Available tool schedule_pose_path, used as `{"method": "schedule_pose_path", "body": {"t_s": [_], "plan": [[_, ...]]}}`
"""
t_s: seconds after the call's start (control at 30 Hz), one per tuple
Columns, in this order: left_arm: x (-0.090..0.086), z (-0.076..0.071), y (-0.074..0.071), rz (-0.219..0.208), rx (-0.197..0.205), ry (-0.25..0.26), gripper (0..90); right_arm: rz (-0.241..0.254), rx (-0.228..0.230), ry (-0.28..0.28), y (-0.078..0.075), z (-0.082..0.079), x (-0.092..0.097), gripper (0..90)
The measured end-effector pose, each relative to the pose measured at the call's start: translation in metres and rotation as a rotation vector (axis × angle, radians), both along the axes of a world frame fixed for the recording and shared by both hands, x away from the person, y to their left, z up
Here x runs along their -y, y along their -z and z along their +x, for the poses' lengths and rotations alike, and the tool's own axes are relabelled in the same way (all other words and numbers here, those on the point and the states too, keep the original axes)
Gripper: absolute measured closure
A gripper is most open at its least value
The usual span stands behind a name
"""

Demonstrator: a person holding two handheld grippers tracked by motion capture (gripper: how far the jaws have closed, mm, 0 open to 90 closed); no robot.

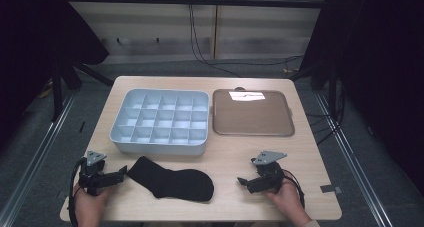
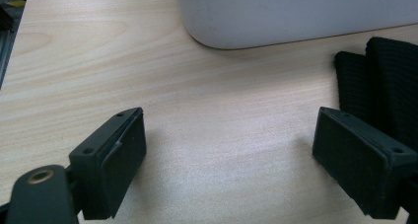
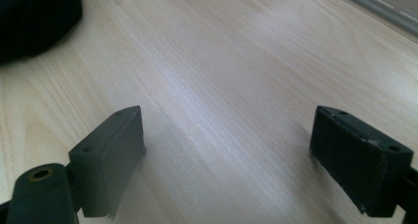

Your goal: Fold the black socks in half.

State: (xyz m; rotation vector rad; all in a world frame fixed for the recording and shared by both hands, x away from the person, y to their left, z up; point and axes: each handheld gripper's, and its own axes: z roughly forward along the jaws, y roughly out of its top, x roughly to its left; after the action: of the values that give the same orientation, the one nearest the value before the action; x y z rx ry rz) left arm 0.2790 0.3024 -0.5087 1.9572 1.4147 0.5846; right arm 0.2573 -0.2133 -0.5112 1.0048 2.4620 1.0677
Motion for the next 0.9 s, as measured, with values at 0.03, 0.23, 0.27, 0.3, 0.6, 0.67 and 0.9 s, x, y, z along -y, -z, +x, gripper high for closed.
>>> {"method": "schedule_pose_path", "body": {"t_s": [0.03, 0.23, 0.27, 0.3, 0.6, 0.67, 0.9], "plan": [[0.0, 0.0, 0.0, 0.0, 0.001, -0.001, 12.6, 0.0, 0.0, 0.001, 0.0, 0.0, 0.0, 13.0], [0.0, 0.0, 0.0, -0.001, -0.001, 0.001, 12.2, 0.001, 0.001, 0.003, 0.0, -0.001, 0.0, 13.2], [0.0, 0.0, 0.0, -0.001, 0.0, 0.003, 12.0, 0.001, 0.001, 0.003, 0.0, -0.001, 0.0, 13.1], [0.0, 0.0, 0.0, 0.001, -0.003, 0.011, 11.1, 0.001, 0.001, 0.005, 0.0, -0.001, 0.0, 13.2], [0.001, 0.002, 0.0, 0.004, -0.015, 0.029, 7.1, 0.004, 0.003, 0.021, 0.0, -0.004, 0.002, 15.2], [0.002, 0.004, 0.001, 0.006, -0.023, 0.044, 3.1, 0.008, 0.005, 0.017, 0.0, -0.006, 0.003, 17.1], [0.002, 0.004, 0.001, 0.009, -0.026, 0.042, 2.1, -0.006, -0.016, -0.032, -0.009, -0.01, -0.006, 33.2]]}}
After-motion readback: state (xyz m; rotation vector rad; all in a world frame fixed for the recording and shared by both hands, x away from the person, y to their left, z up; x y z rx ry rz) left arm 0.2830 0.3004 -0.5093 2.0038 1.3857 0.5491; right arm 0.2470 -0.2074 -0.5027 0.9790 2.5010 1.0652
